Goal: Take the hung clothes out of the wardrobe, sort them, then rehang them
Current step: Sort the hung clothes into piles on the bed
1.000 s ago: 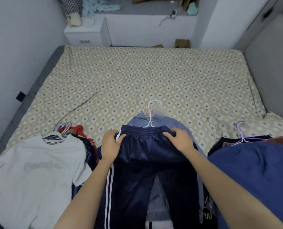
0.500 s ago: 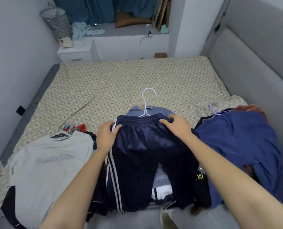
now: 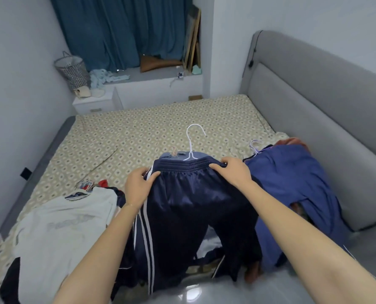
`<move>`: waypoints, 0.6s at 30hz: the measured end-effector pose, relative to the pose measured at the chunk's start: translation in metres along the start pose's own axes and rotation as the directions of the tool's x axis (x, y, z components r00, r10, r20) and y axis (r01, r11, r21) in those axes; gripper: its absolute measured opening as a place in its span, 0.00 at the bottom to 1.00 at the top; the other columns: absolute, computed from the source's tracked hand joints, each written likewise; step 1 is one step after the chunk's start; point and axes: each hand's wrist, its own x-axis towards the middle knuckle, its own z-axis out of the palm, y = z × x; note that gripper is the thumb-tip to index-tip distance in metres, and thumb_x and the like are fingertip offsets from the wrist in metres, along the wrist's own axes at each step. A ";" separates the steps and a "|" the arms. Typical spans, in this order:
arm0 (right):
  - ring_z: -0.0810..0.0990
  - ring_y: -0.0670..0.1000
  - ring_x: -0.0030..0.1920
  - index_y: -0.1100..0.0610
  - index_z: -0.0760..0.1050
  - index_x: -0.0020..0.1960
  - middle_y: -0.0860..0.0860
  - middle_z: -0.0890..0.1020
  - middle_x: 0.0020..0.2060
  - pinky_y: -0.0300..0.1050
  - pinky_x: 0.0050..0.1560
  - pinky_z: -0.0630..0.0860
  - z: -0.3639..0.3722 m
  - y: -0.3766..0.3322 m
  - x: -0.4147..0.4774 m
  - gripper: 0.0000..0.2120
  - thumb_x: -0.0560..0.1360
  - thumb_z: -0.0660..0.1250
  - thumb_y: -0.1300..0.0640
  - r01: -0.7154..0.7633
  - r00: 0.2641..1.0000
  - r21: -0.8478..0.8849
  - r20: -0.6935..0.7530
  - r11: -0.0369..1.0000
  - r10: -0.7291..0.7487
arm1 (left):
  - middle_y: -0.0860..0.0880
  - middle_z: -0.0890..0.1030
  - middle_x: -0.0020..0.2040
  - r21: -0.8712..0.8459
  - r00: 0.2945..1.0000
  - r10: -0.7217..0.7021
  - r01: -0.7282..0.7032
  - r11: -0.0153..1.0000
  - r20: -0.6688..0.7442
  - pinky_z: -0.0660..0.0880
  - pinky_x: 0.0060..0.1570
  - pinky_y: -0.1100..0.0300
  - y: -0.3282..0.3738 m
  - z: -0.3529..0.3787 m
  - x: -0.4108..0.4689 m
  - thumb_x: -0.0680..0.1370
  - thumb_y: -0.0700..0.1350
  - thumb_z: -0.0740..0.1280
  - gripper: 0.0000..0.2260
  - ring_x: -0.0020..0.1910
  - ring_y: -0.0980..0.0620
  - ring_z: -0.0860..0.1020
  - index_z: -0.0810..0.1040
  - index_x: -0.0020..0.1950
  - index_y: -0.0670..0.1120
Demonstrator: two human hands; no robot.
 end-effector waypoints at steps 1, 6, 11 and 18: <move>0.74 0.54 0.37 0.53 0.68 0.32 0.49 0.76 0.32 0.46 0.33 0.63 -0.008 0.007 -0.004 0.23 0.75 0.66 0.37 -0.001 1.000 -0.003 -0.005 1.000 0.001 | 0.48 0.77 0.31 0.004 1.000 0.009 -0.009 1.000 -0.004 0.71 0.36 0.49 0.009 0.004 -0.005 0.76 0.57 0.71 0.19 0.34 0.48 0.76 0.74 0.35 0.44; 0.75 0.53 0.38 0.54 0.69 0.33 0.48 0.77 0.32 0.46 0.35 0.68 -0.051 0.059 -0.027 0.23 0.75 0.65 0.36 -0.011 0.999 -0.011 -0.035 1.000 0.011 | 0.53 0.77 0.31 0.004 0.999 0.038 -0.038 0.999 -0.020 0.67 0.32 0.57 0.068 0.033 -0.040 0.76 0.55 0.72 0.15 0.32 0.56 0.75 0.73 0.33 0.51; 0.78 0.54 0.41 0.56 0.76 0.40 0.50 0.81 0.37 0.45 0.35 0.71 -0.099 0.130 -0.044 0.24 0.74 0.64 0.34 -0.009 0.999 -0.003 -0.040 1.000 0.009 | 0.51 0.79 0.32 -0.008 0.999 0.039 -0.039 0.999 -0.006 0.71 0.35 0.50 0.126 0.080 -0.072 0.76 0.56 0.71 0.16 0.33 0.52 0.76 0.77 0.35 0.46; 0.75 0.52 0.39 0.49 0.67 0.32 0.47 0.76 0.32 0.44 0.30 0.62 -0.185 0.210 -0.060 0.22 0.74 0.65 0.35 -0.036 0.994 -0.057 -0.101 0.998 0.030 | 0.53 0.76 0.31 -0.074 0.999 0.039 -0.036 0.997 0.030 0.65 0.30 0.56 0.217 0.152 -0.106 0.76 0.56 0.71 0.16 0.31 0.54 0.73 0.73 0.34 0.51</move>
